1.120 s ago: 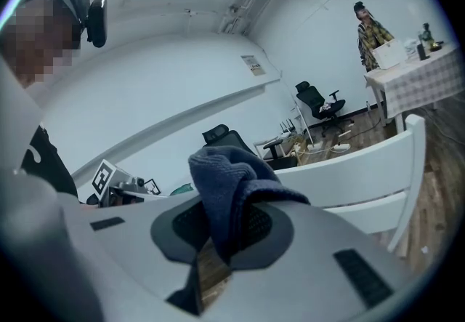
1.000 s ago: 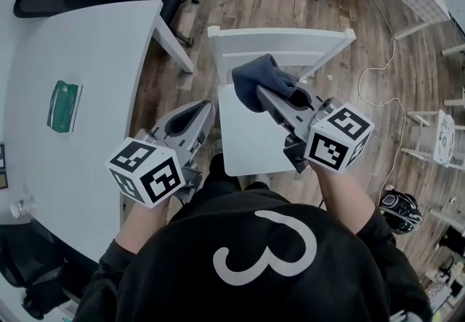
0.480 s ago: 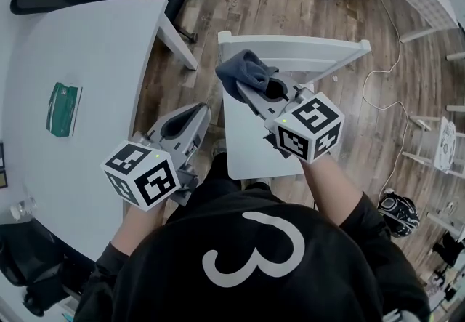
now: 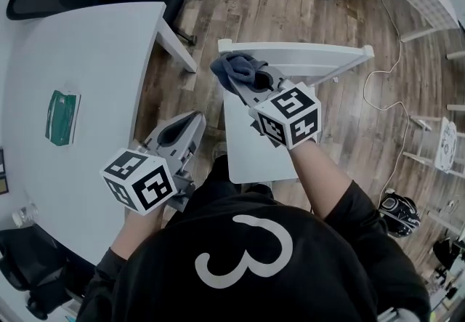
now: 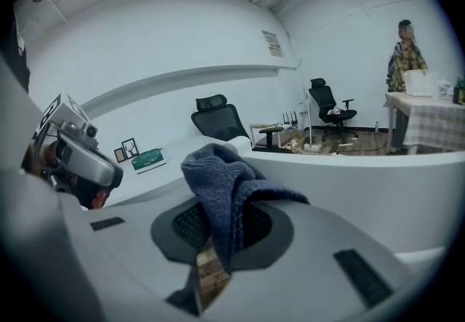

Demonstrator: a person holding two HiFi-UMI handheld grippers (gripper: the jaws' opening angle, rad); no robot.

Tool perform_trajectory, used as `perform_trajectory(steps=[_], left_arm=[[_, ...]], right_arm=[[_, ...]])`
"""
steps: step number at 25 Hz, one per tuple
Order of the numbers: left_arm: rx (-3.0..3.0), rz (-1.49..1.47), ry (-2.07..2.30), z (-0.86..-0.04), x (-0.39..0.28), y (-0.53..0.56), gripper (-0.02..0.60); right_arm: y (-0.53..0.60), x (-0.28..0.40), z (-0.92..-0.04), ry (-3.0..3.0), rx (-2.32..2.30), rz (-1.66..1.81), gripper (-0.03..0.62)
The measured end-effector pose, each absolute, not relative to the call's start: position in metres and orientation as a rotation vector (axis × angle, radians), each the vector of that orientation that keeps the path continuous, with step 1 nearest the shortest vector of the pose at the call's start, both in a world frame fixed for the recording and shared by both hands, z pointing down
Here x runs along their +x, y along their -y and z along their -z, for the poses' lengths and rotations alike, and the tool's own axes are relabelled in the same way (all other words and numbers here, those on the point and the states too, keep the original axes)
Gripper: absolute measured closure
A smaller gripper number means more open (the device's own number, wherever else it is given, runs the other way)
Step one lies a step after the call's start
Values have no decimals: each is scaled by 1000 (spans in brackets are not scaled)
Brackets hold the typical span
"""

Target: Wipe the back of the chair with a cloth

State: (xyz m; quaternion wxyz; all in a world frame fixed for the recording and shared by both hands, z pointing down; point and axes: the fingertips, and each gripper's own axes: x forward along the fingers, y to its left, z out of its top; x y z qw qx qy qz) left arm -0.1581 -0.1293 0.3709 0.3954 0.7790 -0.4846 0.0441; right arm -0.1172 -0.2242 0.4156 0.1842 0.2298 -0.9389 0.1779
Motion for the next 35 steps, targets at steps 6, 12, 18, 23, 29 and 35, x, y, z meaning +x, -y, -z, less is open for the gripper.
perform_trajectory(steps=[6, 12, 18, 23, 29, 35], left_arm=[[1969, -119, 1219, -374, -158, 130, 568], [1964, -130, 1215, -376, -158, 128, 568], [1968, -138, 1210, -377, -157, 127, 568], [1970, -141, 1205, -377, -156, 126, 568], [1974, -141, 1196, -377, -149, 128, 568], [1983, -149, 1173, -380, -133, 129, 568]], right_arm=[[239, -114, -420, 2639, 726, -568, 543], [242, -114, -421, 2644, 742, -594, 542], [246, -109, -422, 2640, 751, -618, 542], [249, -102, -423, 2630, 781, -616, 542], [256, -80, -425, 2614, 838, -631, 542], [264, -48, -427, 2590, 920, -651, 542]])
